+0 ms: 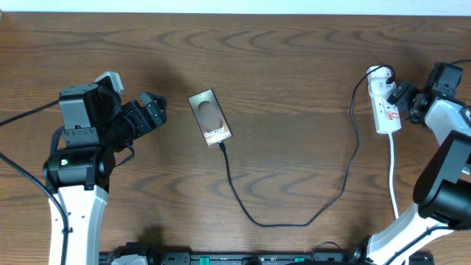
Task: Plug charger to phone and switch on socket
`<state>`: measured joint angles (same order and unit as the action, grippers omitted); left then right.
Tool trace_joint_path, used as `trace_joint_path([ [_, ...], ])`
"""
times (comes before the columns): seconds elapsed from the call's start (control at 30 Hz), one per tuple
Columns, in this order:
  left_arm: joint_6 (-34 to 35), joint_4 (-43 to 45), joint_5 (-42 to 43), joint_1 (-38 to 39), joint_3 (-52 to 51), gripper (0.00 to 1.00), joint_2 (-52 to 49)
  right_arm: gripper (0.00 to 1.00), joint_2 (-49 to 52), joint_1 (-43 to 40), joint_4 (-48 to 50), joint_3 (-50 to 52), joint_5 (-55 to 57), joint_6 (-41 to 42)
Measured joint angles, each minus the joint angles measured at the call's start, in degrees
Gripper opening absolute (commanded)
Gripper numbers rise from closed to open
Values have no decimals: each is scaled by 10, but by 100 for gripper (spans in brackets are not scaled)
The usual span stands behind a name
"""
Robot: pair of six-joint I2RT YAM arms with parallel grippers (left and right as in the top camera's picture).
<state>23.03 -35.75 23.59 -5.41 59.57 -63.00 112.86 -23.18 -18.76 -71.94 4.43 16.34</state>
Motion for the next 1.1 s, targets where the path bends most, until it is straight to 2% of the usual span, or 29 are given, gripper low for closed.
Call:
trace_joint_path([
  [1.1, -4, 0, 0, 0, 0, 93, 0, 99, 15, -6, 15, -1, -38, 4],
])
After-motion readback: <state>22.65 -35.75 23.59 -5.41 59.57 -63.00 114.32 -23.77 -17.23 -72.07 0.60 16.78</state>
